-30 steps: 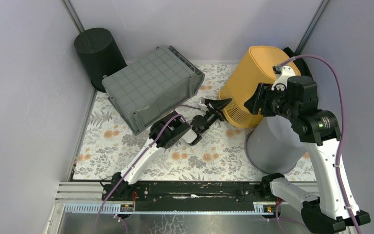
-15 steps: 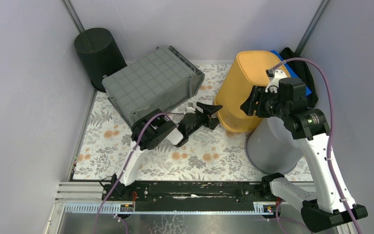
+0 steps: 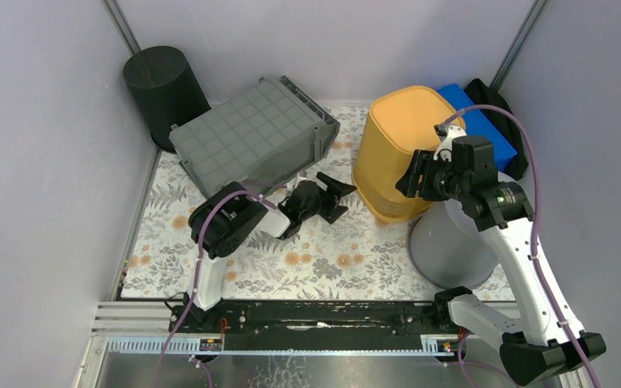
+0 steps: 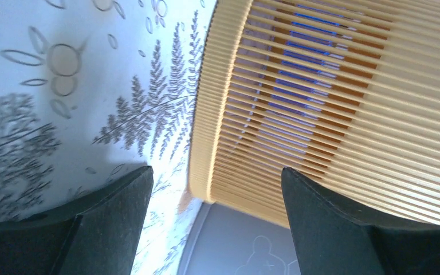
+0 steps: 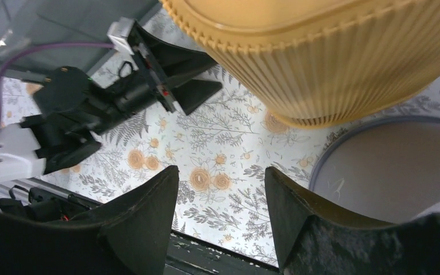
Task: Turn the large container upside down
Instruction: Turn the container upside down at the center of the board, then move the container to the center of the board.
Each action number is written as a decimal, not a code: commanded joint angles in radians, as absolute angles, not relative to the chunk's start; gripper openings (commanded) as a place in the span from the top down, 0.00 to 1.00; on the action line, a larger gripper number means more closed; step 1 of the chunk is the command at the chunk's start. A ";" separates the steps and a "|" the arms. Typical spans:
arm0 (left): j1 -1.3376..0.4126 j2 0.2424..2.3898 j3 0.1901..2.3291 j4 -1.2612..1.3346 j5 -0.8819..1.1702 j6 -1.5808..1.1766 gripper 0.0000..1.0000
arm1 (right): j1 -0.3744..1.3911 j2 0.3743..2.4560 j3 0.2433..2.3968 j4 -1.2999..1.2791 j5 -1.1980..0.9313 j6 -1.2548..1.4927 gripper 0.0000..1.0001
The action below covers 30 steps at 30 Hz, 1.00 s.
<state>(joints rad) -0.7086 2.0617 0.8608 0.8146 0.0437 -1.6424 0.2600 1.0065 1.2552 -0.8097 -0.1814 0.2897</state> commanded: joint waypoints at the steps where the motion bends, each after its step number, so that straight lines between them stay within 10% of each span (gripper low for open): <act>1: -0.687 1.977 0.833 0.610 0.047 -1.505 0.10 | 0.255 0.996 1.180 -0.735 -0.137 0.330 0.37; 22: -0.739 1.513 0.760 0.277 -0.010 -1.235 0.12 | 0.255 1.443 1.201 -0.155 -0.153 0.369 0.35; 30: -0.796 1.446 0.800 0.178 -0.037 -1.177 0.12 | 0.255 1.094 1.295 -0.520 -0.100 0.314 0.31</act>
